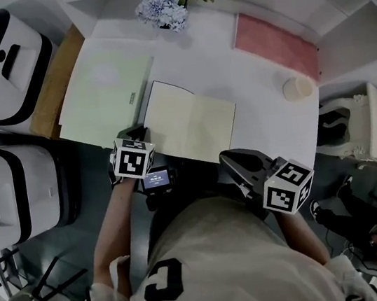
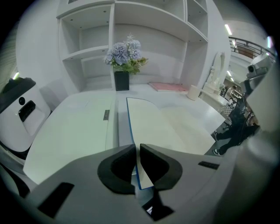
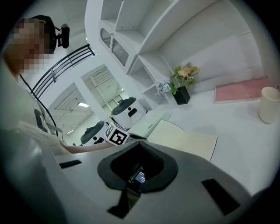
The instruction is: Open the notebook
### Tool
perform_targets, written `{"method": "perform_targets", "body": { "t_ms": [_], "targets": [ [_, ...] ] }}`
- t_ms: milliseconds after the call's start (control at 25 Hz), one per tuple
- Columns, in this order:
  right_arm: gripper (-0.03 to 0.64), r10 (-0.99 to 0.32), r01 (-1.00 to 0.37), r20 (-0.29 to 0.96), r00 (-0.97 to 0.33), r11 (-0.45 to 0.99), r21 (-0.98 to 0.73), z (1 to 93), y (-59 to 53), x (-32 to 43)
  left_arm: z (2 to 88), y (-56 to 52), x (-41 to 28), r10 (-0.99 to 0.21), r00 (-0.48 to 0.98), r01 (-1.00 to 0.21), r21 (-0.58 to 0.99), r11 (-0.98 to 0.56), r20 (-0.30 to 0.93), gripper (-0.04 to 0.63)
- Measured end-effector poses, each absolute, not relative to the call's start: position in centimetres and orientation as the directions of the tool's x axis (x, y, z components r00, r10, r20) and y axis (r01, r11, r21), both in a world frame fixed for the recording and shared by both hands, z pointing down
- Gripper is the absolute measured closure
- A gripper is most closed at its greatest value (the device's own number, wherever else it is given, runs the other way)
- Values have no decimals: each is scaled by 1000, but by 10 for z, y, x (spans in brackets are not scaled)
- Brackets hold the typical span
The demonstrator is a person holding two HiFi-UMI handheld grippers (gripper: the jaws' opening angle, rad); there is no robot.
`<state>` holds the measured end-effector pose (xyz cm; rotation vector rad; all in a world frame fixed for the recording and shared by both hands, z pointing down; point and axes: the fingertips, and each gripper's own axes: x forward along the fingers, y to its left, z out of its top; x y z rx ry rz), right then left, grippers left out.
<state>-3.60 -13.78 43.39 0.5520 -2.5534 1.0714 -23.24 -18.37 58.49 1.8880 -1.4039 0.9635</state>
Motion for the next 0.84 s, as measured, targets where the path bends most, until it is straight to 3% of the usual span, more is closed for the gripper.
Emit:
{"method": "perform_targets", "body": {
  "t_ms": [840],
  "targets": [
    [603, -232, -466, 420, -877, 618, -633, 437, -138, -30, 586, -183, -233, -539, 175, -960, 22, -278, 824, 566]
  ]
}}
